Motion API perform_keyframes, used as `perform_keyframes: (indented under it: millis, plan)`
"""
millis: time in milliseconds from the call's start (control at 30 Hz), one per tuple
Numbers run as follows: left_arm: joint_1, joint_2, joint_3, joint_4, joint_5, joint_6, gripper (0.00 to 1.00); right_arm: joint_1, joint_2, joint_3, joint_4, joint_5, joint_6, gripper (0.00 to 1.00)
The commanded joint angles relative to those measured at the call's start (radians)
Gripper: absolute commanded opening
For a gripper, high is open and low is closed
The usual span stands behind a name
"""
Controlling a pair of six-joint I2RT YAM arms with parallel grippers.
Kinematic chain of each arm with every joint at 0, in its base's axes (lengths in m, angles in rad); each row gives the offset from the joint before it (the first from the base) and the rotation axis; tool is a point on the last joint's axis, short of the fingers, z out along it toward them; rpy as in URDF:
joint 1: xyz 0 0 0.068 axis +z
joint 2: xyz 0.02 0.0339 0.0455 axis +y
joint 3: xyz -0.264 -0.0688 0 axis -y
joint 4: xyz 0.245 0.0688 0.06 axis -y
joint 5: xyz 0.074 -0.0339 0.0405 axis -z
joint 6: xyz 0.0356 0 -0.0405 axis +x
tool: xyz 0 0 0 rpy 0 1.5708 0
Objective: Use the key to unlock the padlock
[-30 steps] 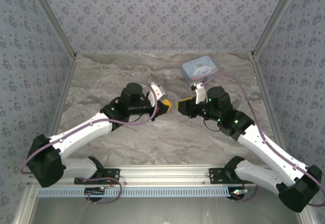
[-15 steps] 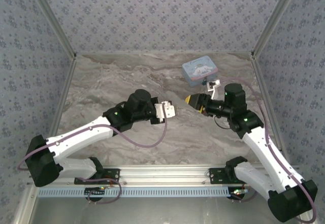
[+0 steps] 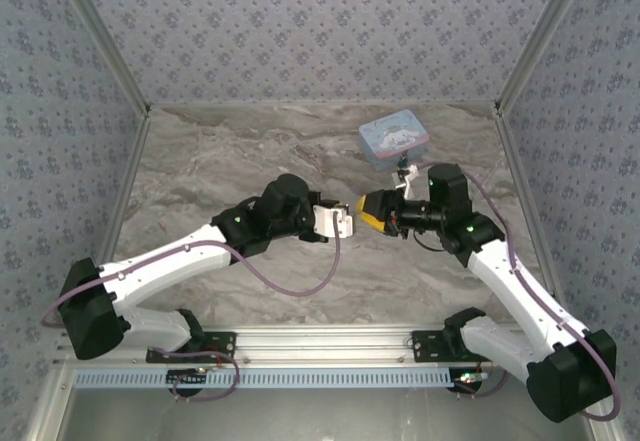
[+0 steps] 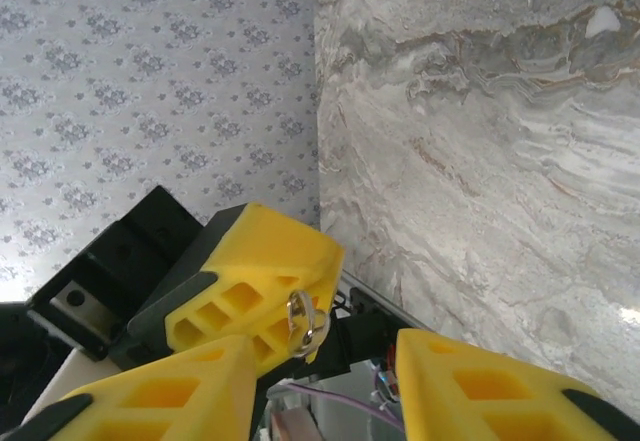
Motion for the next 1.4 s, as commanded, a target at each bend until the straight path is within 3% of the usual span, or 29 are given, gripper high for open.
perform_keyframes:
  millis: [0,433,667,733,767,867,967,1133,1367]
  plan:
    - [-0.005,0.007,0.037,-0.002,-0.006,0.023,0.0,0.013,0.013,-0.024,0.068,-0.028,0.064,0.36]
    - [-0.005,0.011,0.037,0.0,-0.014,0.029,0.0,0.052,0.015,-0.056,0.175,0.015,0.153,0.13]
    - [-0.005,-0.012,0.021,0.026,-0.015,-0.012,0.0,0.059,-0.009,-0.056,0.129,0.056,0.106,0.04]
    - [-0.001,-0.034,0.008,0.048,-0.009,-0.054,0.14,0.058,-0.03,-0.057,0.122,0.084,0.074,0.03]
    - [0.006,-0.05,-0.001,0.058,0.002,-0.083,0.27,0.056,-0.045,-0.059,0.122,0.099,0.055,0.03]
    - [0.044,-0.11,-0.043,0.109,0.068,-0.212,0.56,0.051,-0.088,-0.072,0.133,0.162,0.018,0.02]
    - [0.093,-0.18,-0.101,0.192,0.143,-0.388,0.7,0.056,-0.129,-0.079,0.123,0.262,-0.047,0.02]
    - [0.129,-0.263,-0.163,0.315,0.099,-0.769,0.96,0.093,-0.168,-0.113,0.243,0.426,-0.139,0.02]
    - [0.292,-0.252,-0.161,0.362,0.081,-1.452,0.99,0.169,-0.163,-0.18,0.571,0.551,-0.226,0.02]
